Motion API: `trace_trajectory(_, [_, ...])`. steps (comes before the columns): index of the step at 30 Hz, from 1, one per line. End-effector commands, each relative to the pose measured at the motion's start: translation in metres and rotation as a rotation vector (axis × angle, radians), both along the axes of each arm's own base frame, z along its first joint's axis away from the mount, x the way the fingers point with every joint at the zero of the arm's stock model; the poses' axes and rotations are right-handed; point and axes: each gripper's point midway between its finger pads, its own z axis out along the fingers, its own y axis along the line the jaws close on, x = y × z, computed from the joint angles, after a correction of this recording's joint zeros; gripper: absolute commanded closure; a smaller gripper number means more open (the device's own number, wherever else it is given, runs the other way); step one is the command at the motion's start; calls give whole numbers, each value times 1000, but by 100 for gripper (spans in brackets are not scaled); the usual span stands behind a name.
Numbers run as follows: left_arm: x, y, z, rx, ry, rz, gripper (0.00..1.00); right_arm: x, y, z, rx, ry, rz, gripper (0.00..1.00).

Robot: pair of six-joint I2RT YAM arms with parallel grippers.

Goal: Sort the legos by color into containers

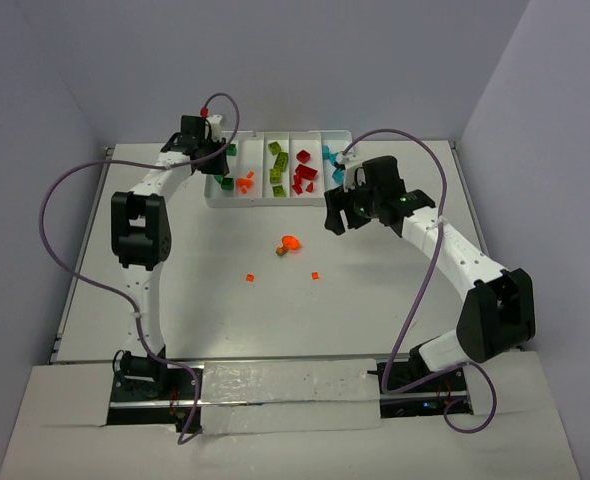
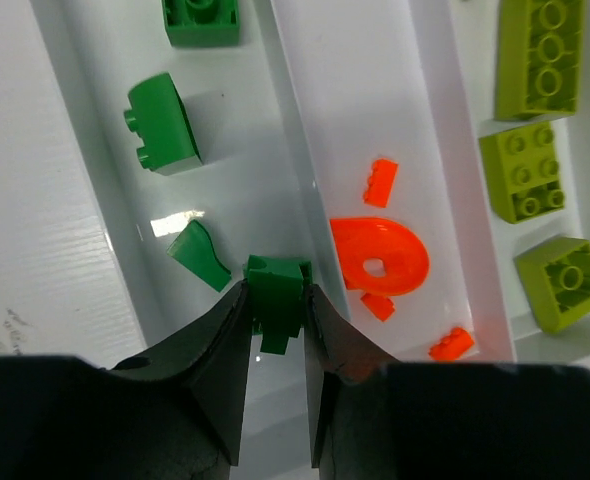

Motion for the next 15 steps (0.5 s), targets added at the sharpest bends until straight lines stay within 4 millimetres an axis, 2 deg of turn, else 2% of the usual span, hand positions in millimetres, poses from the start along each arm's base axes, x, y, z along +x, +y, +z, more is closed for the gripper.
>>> trace_trajectory(1, [26, 1, 33, -18, -100, 23, 55, -10, -3, 3, -9, 0, 34, 24])
trace_trajectory(4, [26, 2, 37, -26, -103, 23, 41, -10, -1, -3, -12, 21, 40, 25])
trace_trajectory(7, [19, 1, 58, -38, -134, 5, 26, -11, 6, -9, -16, 35, 69, 27])
trace_trajectory(9, [11, 0, 65, -45, -134, -12, 23, -13, 15, -12, -21, 37, 98, 29])
trace_trajectory(10, [6, -1, 76, -51, -144, -19, 23, -13, 20, -14, -27, 35, 119, 30])
trace_trajectory(11, [2, -3, 73, -58, -132, -30, 23, -15, 25, -14, -33, 27, 142, 31])
trace_trajectory(15, [-43, -18, 104, -141, -115, -139, 23, -24, 55, -26, -99, -21, 281, 41])
